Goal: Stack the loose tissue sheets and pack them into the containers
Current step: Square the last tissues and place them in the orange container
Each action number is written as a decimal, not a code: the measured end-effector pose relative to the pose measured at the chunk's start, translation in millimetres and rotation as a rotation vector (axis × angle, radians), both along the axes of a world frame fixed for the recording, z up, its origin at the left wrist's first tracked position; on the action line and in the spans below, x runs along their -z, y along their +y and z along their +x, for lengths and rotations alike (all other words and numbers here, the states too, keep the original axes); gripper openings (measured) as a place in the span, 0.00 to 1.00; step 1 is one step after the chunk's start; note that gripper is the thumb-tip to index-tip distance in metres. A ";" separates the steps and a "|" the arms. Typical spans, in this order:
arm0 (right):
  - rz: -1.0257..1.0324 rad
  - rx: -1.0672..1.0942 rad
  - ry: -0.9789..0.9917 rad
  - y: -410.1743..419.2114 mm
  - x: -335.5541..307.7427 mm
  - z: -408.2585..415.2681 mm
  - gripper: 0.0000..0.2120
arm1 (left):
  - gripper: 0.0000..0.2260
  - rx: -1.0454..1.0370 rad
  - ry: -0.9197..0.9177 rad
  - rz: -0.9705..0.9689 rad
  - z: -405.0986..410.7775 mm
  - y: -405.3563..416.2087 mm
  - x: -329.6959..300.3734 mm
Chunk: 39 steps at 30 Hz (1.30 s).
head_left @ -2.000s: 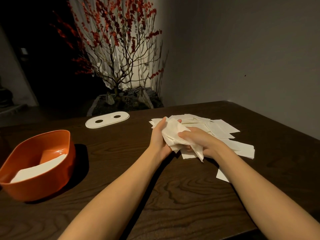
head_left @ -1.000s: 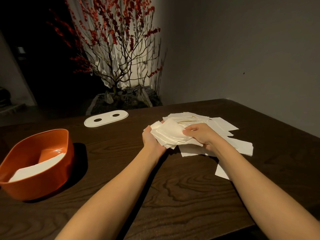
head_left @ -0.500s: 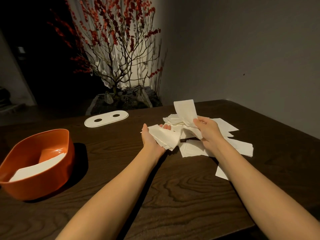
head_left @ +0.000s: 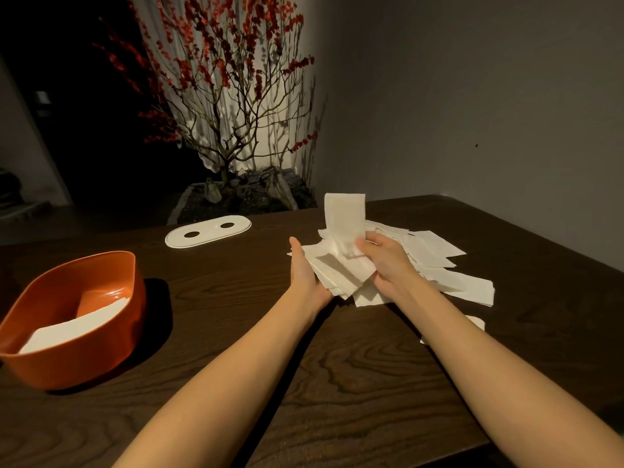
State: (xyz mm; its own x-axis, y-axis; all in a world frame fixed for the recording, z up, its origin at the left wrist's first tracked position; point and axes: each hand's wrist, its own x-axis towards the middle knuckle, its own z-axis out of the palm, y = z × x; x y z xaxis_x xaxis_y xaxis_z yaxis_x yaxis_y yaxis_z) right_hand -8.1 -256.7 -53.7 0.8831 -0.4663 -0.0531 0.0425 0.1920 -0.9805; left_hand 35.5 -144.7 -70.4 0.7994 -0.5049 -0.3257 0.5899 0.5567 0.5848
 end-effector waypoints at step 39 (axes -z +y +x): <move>-0.393 -0.218 0.144 -1.0 4.7 -6.3 0.03 | 0.11 0.040 -0.100 -0.150 -13.7 0.7 -10.4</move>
